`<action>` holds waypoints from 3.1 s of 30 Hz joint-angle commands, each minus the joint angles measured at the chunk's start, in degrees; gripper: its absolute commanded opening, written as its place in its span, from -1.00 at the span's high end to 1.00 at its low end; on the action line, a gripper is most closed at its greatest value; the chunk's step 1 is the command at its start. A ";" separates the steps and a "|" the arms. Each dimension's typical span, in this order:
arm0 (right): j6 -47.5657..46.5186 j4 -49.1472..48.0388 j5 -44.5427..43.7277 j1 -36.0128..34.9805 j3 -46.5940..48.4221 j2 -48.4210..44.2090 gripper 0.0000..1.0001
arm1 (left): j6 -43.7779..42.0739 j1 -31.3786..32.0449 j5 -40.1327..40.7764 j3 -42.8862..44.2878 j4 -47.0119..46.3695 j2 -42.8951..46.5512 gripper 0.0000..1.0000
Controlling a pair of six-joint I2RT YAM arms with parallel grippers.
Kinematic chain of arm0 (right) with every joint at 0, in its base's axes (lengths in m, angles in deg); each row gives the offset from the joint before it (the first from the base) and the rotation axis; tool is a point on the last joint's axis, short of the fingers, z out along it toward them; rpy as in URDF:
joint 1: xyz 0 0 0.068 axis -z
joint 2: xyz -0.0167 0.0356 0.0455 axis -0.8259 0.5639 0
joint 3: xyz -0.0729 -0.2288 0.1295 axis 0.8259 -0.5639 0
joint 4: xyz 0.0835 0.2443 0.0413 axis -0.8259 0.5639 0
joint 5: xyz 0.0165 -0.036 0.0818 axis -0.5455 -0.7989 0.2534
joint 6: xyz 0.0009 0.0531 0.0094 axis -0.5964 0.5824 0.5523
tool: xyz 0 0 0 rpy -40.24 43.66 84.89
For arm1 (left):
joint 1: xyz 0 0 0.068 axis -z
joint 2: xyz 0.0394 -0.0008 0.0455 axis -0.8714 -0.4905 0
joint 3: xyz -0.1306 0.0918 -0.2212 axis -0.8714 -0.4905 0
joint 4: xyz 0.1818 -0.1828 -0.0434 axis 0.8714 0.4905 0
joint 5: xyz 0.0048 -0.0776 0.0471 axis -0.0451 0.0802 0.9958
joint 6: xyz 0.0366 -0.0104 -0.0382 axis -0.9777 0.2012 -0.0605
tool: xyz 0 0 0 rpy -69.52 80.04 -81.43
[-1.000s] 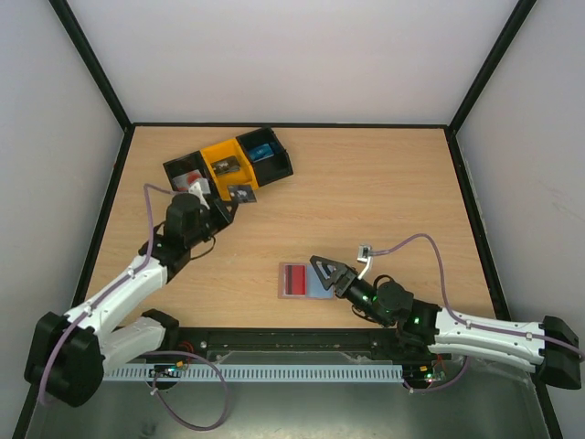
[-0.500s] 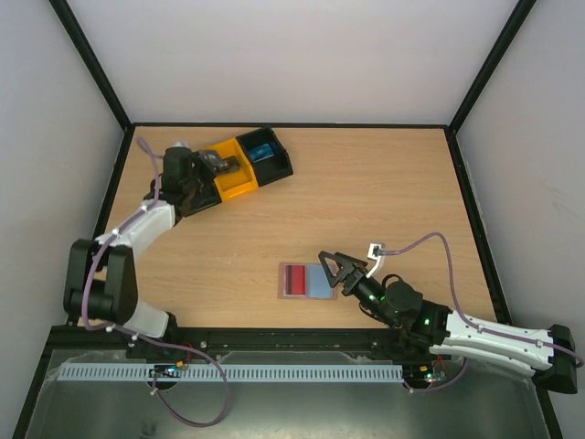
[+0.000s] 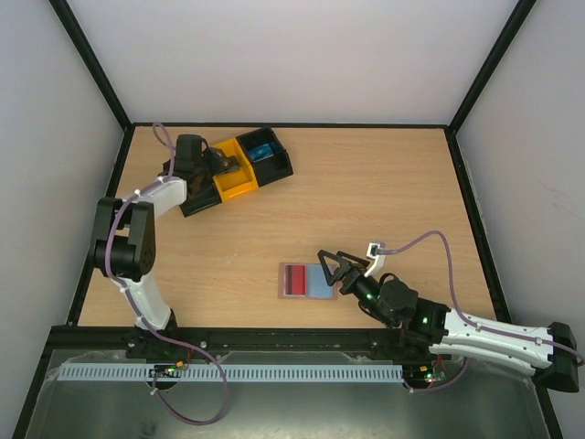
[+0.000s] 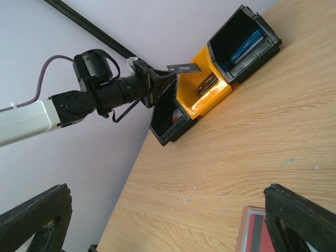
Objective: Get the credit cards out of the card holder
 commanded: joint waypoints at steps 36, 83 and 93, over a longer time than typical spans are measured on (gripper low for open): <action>2.91 3.76 -3.82 -0.35 2.35 -0.83 -0.95 | -1.40 0.16 0.58 12.59 4.04 -13.16 0.76; 9.47 26.08 -3.37 -0.31 3.23 0.63 -1.00 | -6.70 18.35 -17.50 -24.70 4.84 27.32 -0.40; 6.86 19.89 -1.27 -0.26 2.34 7.73 -0.65 | 1.53 31.37 -15.57 -34.65 -5.60 31.41 -0.30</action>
